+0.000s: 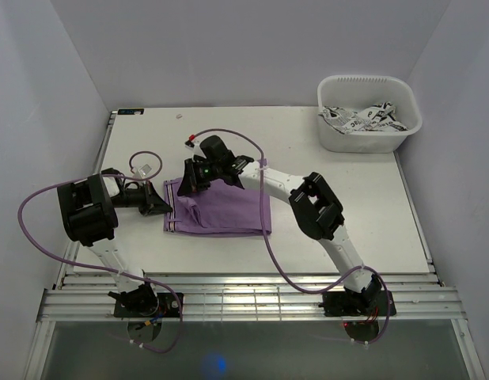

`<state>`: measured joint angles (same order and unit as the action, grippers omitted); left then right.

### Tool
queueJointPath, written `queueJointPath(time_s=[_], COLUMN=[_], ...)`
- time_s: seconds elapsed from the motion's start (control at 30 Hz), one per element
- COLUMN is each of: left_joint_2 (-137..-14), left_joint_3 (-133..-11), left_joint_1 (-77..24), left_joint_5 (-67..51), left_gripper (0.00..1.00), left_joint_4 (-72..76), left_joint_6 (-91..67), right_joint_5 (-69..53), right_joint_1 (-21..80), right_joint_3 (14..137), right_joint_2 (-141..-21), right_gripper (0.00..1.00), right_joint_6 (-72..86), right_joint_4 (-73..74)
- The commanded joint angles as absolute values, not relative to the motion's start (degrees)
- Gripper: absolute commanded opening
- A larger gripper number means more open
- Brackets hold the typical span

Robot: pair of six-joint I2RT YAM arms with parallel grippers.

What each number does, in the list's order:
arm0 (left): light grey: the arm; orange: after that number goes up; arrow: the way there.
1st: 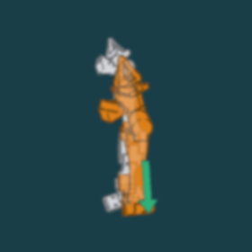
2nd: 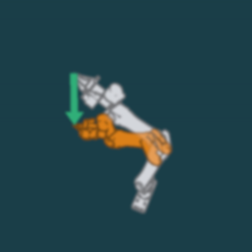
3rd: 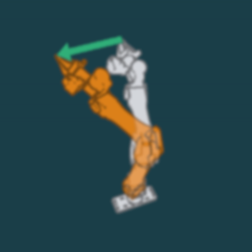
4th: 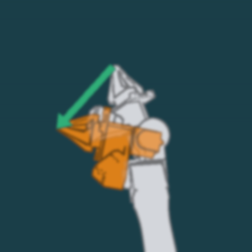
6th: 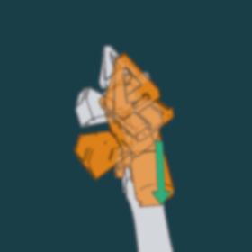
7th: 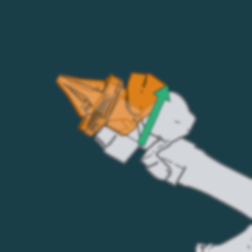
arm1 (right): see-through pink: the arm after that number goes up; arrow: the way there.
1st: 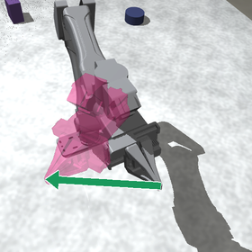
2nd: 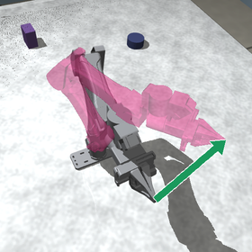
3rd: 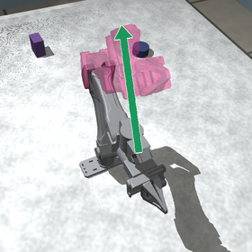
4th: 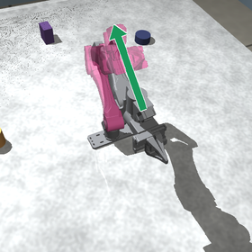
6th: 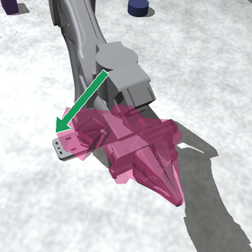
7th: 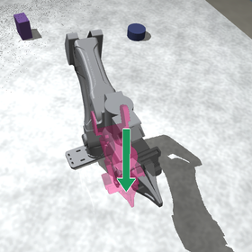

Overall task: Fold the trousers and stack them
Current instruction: Fold the trousers

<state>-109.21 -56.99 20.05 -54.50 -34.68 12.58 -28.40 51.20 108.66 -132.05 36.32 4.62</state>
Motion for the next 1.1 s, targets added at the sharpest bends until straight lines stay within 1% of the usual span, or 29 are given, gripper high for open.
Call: queueJointPath(time_s=[0.0,1.07], left_joint_2=[-110.3,-110.83], left_joint_3=[-56.16,-55.99], left_joint_1=[19.07,19.07], left_joint_5=[-50.45,-49.83], left_gripper=[0.0,0.0], left_joint_4=[-33.4,-33.49], left_joint_6=[14.41,15.21], right_joint_5=[-27.69,-24.96], right_joint_1=[53.26,55.63], right_joint_3=[112.76,118.48], right_joint_2=[-132.8,-138.34], right_gripper=[0.08,0.08], right_joint_6=[38.23,39.2], right_joint_4=[2.9,2.64])
